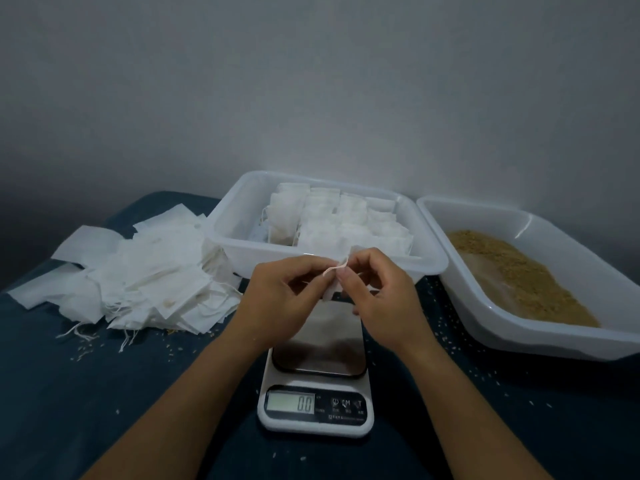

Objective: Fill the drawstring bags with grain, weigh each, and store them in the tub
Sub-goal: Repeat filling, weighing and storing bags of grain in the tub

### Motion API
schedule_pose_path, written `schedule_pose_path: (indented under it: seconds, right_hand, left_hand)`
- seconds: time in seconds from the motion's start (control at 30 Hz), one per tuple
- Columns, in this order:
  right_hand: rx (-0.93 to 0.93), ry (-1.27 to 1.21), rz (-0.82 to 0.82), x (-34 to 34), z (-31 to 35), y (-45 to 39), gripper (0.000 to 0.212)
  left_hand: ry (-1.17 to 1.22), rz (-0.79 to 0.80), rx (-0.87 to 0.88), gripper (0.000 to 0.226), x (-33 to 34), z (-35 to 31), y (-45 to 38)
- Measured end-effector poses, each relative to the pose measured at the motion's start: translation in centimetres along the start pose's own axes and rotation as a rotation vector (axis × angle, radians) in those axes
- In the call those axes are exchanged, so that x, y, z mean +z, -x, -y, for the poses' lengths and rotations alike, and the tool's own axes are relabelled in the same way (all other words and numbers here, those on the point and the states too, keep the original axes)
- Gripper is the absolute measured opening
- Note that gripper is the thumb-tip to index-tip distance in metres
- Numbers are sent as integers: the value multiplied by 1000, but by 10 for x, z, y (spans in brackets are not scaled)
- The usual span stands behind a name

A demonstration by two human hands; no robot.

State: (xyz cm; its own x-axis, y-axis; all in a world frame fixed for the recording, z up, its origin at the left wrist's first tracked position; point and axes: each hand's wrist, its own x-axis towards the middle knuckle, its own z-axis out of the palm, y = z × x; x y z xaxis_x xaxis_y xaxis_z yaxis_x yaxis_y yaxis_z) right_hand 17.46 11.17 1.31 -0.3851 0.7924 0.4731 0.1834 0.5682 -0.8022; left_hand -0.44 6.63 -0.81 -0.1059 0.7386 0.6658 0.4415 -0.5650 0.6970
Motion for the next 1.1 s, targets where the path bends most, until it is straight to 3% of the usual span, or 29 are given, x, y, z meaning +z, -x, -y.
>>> schedule_pose_path:
  seconds: [0.43, 0.7, 0.83, 1.1]
  right_hand:
    - [-74, 50, -145, 10, -3, 19, 11]
    - [-68, 128, -215, 6, -5, 19, 18]
    - [-56, 187, -251, 6, -12, 19, 5]
    - [-247, 224, -192, 3, -2, 23, 27]
  left_hand:
    - [-32, -1, 14, 23, 8, -10, 4]
    - [-105, -137, -56, 38, 13, -17, 3]
    - [-75, -292, -184, 41, 15, -16, 3]
    - [-64, -248, -229, 32, 13, -23, 4]
